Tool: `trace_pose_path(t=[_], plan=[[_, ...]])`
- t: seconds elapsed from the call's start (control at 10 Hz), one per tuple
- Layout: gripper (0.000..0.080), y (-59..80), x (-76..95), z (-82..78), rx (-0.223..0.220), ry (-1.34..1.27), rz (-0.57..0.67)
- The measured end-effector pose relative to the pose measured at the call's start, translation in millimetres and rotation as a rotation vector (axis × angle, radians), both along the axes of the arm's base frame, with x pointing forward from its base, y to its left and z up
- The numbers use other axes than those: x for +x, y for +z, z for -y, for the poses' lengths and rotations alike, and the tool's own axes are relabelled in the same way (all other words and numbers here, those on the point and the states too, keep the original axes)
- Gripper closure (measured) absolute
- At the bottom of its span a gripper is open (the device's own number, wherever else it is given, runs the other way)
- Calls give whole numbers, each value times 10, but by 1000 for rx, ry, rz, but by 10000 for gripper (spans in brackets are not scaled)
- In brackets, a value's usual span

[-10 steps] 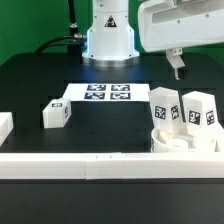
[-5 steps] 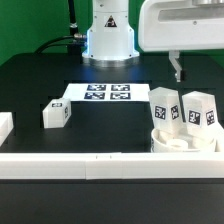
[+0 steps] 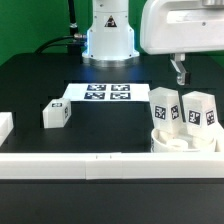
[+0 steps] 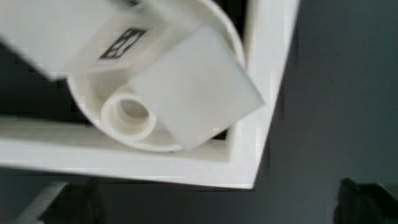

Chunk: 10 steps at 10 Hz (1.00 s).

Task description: Assemble stool

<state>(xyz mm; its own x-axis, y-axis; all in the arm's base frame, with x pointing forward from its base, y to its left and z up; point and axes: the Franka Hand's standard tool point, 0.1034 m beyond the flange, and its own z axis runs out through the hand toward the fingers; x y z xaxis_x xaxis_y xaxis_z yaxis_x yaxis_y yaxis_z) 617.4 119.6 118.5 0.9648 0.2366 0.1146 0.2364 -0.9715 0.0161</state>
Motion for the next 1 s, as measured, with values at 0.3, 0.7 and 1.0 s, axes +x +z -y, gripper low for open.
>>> trace_pose_path(t=[0.3, 0.7, 1.0], plan=[[151, -29, 4, 51, -33, 266, -20], [151, -46, 7, 77, -61, 351, -16], [151, -195, -66, -22, -60, 364, -14]])
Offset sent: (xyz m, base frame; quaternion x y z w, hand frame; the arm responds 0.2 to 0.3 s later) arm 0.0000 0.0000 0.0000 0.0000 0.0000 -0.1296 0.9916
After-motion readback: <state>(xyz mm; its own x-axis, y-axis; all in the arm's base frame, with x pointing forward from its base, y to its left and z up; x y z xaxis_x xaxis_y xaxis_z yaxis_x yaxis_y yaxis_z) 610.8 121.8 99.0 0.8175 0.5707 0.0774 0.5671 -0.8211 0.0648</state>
